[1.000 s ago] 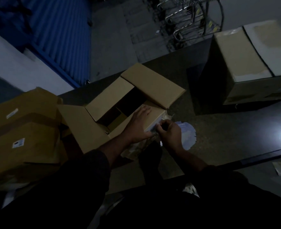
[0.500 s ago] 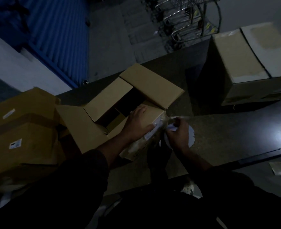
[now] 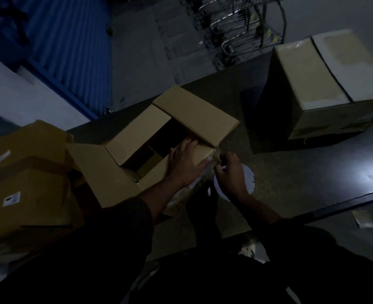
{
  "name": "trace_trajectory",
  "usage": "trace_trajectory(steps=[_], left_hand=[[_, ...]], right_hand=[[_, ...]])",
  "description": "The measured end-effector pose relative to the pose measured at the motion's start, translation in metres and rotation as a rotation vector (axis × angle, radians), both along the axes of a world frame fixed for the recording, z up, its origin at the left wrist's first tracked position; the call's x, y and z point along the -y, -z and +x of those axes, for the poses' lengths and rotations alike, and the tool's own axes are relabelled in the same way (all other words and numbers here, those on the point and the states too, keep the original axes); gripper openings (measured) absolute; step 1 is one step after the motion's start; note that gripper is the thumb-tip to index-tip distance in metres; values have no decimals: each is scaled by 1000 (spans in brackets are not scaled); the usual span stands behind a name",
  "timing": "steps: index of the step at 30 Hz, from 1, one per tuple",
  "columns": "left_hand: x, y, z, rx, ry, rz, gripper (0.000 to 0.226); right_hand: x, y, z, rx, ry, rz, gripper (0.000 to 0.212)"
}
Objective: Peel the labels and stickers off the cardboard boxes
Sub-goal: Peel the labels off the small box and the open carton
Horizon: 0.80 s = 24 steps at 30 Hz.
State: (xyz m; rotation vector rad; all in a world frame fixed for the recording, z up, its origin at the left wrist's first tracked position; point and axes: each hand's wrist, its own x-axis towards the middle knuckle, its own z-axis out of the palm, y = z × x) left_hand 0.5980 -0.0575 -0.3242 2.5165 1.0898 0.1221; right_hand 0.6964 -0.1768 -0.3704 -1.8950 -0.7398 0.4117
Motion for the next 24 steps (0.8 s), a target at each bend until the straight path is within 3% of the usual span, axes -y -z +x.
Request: trace_trajectory(steps=[2,8,11,12,14,16,19,24], left_hand=[[0,0,0,-5,1,0,67],[2,1,1,7,-22,7,81],[1,2,0,14,1,16,70],[1,3,0,19,4,18,69],[0,2,1,31,6,14,67],[-1,3,2,32,4,4,63],[-4,5,1,33,-2,-11,61],[-5,2,2,33,6,-59,58]], right_hand=[[-3,1,-3,-20,-51,2,10],[-14,8,3,174,-83,-57,29],[-15,10,2,-8,-171,-87,24],[-13,16,3,87,-222,-134,23],[-4,19,-4,-5,-343,-299,22],[12,26,-18,-22,-323,-357,22],[27,36,-41,-262,-248,-299,12],[20,23,-12,-74,-71,-128,16]])
